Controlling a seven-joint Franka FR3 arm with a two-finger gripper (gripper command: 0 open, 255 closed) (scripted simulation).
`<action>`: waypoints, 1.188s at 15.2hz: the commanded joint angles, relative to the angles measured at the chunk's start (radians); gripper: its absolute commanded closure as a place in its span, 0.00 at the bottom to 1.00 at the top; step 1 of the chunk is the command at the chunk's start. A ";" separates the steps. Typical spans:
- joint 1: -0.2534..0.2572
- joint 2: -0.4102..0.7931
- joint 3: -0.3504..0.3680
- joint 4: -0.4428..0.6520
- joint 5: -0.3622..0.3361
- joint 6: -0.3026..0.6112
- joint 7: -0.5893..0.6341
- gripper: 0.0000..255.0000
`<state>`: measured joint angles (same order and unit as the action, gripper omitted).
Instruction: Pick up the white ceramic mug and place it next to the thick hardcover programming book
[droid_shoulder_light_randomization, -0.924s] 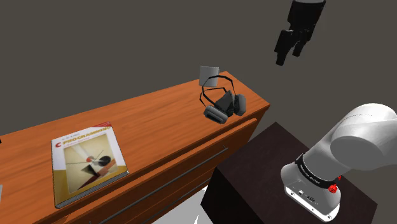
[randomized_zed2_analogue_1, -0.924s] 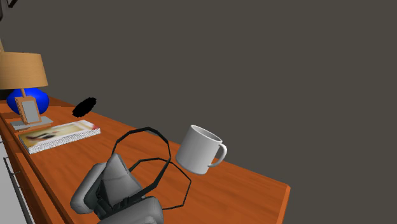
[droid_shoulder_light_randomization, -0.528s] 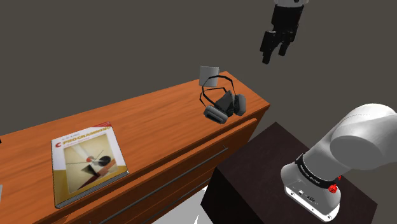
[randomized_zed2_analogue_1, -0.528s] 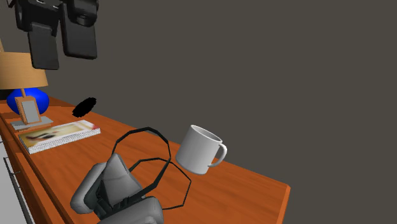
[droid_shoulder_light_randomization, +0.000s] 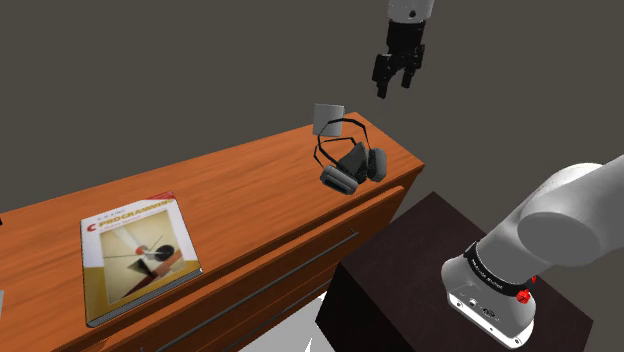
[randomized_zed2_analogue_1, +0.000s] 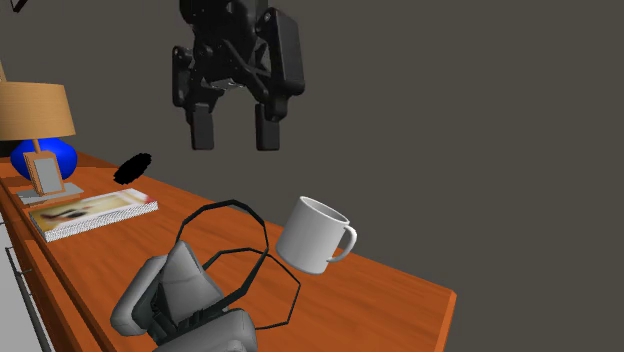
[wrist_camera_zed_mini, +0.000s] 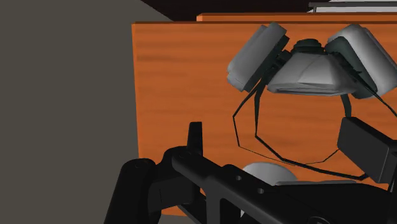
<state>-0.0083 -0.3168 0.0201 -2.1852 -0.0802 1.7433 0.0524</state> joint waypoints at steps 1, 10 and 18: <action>-0.005 0.073 -0.007 0.037 -0.001 0.035 -0.007 0.00; -0.019 0.426 -0.025 0.315 0.013 0.107 -0.035 0.00; -0.034 0.705 -0.028 0.594 0.029 0.103 -0.056 0.00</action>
<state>-0.0363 0.3062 -0.0051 -1.6129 -0.0515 1.6809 0.0044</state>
